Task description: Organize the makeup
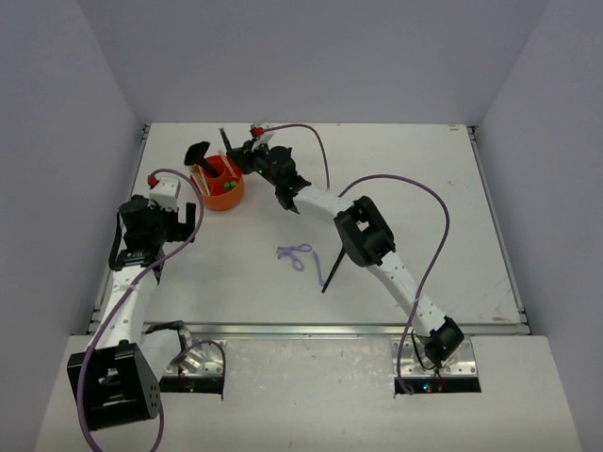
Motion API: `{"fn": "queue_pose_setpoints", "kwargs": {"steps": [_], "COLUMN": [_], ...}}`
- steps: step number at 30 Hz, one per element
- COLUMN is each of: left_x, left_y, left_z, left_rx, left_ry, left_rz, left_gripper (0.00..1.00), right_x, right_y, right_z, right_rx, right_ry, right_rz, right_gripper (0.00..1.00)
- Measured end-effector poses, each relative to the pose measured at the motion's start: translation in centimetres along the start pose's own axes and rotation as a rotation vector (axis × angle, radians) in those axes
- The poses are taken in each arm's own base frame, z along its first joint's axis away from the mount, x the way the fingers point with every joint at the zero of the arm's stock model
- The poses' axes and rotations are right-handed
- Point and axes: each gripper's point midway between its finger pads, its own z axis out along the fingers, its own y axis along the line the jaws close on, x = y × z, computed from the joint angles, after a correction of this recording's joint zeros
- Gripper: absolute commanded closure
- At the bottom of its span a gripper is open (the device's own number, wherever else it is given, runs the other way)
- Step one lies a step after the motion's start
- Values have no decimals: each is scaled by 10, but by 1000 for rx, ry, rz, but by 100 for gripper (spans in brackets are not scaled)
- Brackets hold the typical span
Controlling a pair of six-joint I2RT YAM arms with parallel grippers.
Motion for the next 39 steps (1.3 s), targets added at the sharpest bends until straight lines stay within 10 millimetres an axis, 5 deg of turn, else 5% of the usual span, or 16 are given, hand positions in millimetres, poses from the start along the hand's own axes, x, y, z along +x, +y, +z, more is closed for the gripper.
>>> {"fn": "queue_pose_setpoints", "kwargs": {"steps": [12, 19, 33, 39], "left_x": [2, 2, 2, -3], "left_y": [0, 0, 0, 1], "left_z": [1, 1, 1, 0], "left_rx": [2, 2, 3, 2], "left_ry": [7, 7, 7, 6], "left_rz": [-1, -1, -1, 3], "left_gripper": [2, 2, 1, 1], "right_x": [27, 29, -28, -53], "right_y": [19, 35, 57, 60], "right_z": [-13, -22, -35, -73], "right_rx": [-58, -79, -97, -65], "right_ry": [58, 76, 20, 55], "right_rz": [-54, -87, -103, -121], "right_gripper": [100, 69, 60, 34]}}
